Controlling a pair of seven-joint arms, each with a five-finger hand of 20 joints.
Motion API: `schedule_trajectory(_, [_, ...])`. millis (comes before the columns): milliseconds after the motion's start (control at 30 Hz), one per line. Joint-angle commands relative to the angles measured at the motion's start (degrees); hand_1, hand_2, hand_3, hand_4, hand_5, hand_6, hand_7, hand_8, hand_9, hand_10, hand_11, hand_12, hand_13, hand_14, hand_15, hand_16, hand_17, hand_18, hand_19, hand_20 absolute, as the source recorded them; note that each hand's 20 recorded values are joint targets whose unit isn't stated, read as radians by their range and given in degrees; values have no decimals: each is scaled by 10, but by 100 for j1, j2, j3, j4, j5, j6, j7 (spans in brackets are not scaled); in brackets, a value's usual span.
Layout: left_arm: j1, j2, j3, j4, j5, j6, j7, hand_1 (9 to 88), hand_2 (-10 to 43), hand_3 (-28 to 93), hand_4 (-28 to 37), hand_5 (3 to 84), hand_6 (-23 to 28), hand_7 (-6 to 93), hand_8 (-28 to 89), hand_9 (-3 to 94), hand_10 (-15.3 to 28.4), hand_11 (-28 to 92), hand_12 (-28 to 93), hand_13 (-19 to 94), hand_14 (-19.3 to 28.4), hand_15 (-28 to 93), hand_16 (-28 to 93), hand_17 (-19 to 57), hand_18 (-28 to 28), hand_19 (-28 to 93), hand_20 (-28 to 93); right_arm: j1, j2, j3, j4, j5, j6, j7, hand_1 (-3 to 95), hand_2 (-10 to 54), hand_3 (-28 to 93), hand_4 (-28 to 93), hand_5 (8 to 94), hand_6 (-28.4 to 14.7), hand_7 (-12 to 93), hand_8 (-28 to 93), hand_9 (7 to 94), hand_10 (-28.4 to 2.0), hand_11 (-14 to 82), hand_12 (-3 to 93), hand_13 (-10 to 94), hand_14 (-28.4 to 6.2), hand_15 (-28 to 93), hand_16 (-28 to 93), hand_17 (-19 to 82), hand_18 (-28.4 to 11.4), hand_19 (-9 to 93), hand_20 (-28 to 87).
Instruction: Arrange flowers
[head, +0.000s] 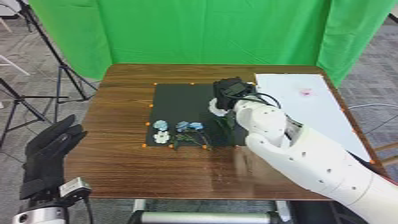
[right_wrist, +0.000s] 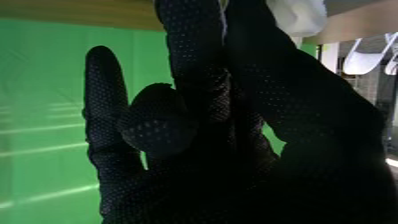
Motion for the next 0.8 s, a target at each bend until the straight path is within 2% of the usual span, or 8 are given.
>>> schedule_trajectory(33, [-38,-123,-33,-36,138,-134,-147,271,32,840,-160,408,101,179,-111,369,199,375,79,255,271,628,-159,-90,218,576,27,125,-52,-251,144,-152,30,89,546,-95,759,-283,786,2,312,58,906,-41,197,397,777,-57,794,228,211,-167,785,-6])
schedule_trajectory(267, [-88,-178,-45,-27,202,-183,-221,271,32,839,-159,409,101,179,-111,370,199,376,79,255,271,628,-158,-90,218,576,27,321,-66,-440,314,-128,187,230,541,-95,760,-283,780,3,314,49,899,-44,192,400,765,-60,787,225,203,-169,782,-5])
schedule_trajectory(800, [-97,-190,-36,-16,208,-201,-194,271,32,840,-159,408,101,180,-111,370,199,375,79,255,272,628,-158,-90,217,575,28,354,-253,-382,429,-209,36,259,526,-95,765,-283,744,-5,310,19,868,-51,178,391,729,-72,772,213,179,-177,769,3])
